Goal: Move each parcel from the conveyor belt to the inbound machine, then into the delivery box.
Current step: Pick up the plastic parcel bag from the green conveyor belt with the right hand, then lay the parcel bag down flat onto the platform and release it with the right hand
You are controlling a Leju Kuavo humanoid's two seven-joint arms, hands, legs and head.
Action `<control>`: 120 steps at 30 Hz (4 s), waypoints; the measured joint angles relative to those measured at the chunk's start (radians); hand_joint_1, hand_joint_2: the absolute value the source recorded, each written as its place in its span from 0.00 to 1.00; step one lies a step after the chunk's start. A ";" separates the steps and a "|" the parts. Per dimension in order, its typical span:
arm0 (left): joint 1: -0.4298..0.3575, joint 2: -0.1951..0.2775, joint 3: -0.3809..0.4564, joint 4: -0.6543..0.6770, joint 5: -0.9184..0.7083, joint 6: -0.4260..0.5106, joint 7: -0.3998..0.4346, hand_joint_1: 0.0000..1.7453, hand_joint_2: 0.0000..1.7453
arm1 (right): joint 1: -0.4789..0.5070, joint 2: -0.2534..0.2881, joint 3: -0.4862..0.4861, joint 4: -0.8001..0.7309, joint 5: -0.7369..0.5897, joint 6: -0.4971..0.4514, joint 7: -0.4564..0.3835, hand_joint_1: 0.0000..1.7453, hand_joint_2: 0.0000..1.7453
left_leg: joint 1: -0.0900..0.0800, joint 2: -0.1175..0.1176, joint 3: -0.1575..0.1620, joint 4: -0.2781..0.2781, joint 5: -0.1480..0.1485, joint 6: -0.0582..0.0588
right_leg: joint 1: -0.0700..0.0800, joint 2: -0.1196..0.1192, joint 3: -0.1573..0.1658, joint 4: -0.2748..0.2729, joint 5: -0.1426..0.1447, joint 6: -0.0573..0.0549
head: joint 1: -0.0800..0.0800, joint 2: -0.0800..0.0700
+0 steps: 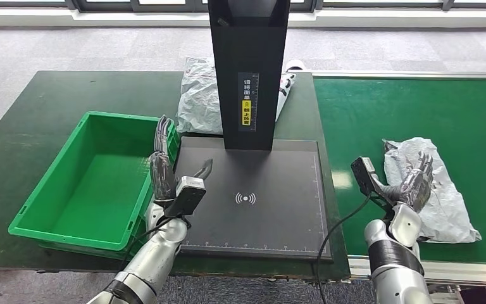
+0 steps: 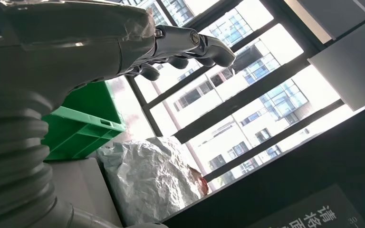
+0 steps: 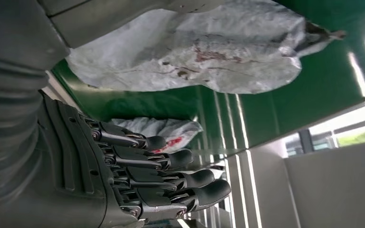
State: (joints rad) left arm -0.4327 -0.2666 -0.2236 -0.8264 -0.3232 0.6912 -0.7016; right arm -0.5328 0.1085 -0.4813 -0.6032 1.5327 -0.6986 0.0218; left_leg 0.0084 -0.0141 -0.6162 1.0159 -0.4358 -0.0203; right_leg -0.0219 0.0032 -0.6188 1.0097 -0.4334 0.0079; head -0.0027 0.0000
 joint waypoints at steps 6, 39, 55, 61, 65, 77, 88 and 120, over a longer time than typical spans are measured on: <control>0.000 0.001 0.004 0.000 -0.022 0.000 0.000 0.00 1.00 | -0.043 -0.054 0.037 0.158 0.005 0.024 0.144 0.00 1.00 | 0.000 0.000 0.000 0.000 0.000 0.000 | 0.000 0.000 0.000 0.000 0.000 0.000 | 0.000 0.000; -0.011 -0.008 -0.005 0.022 0.042 0.000 0.000 0.00 1.00 | -0.059 -0.153 0.127 0.314 0.004 0.457 0.403 1.00 1.00 | 0.000 0.000 0.001 0.000 0.000 0.001 | 0.000 0.000 0.001 0.000 0.000 0.000 | 0.000 0.000; -0.019 0.000 -0.023 0.034 0.011 0.000 -0.001 0.00 1.00 | -0.042 -0.121 0.129 0.296 -0.039 0.150 0.170 1.00 1.00 | 0.000 0.001 0.001 0.000 0.001 0.000 | 0.001 0.001 0.000 0.000 0.000 0.000 | 0.000 0.000; -0.017 -0.001 0.007 0.033 -0.037 0.000 0.000 0.00 1.00 | -0.038 -0.058 0.164 0.223 -0.126 0.011 -0.062 1.00 1.00 | 0.001 0.002 0.001 0.000 0.001 0.000 | 0.001 0.002 0.000 0.000 0.000 0.000 | 0.000 0.000; -0.008 -0.001 0.027 0.023 -0.045 0.000 0.000 0.00 1.00 | 0.013 0.014 0.229 0.085 -0.211 0.029 -0.251 1.00 1.00 | 0.001 0.002 0.000 0.000 0.001 0.000 | 0.002 0.002 0.000 0.000 0.000 0.000 | 0.000 0.000; -0.007 -0.003 0.029 0.028 -0.028 0.000 0.000 0.00 1.00 | 0.254 0.128 0.760 -0.386 -0.332 0.262 -0.209 1.00 1.00 | 0.003 0.004 0.000 -0.001 -0.001 -0.002 | 0.003 0.004 -0.002 0.000 -0.002 -0.002 | 0.000 0.000; -0.023 -0.006 0.007 0.041 0.029 0.000 -0.001 0.00 1.00 | 0.273 0.123 0.939 -0.426 -0.498 0.514 -0.255 0.51 1.00 | 0.002 0.005 0.001 -0.001 -0.001 -0.002 | 0.003 0.004 -0.002 0.000 -0.001 -0.002 | 0.000 0.000; -0.097 -0.026 -0.025 0.232 -0.299 -0.005 0.103 0.00 1.00 | 0.253 0.050 0.942 -0.499 -0.941 0.134 -0.505 0.00 1.00 | 0.001 0.006 0.001 0.000 -0.001 -0.002 | 0.003 0.004 -0.002 0.000 -0.001 -0.002 | 0.000 0.000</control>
State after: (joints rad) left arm -0.5298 -0.2921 -0.2482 -0.5947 -0.6226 0.6859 -0.5985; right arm -0.2793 0.1580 0.4611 -1.1023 0.5915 -0.5649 -0.4835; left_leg 0.0099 -0.0086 -0.6154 1.0156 -0.4367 -0.0226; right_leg -0.0193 0.0077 -0.6208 1.0097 -0.4341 0.0063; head -0.0027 -0.0002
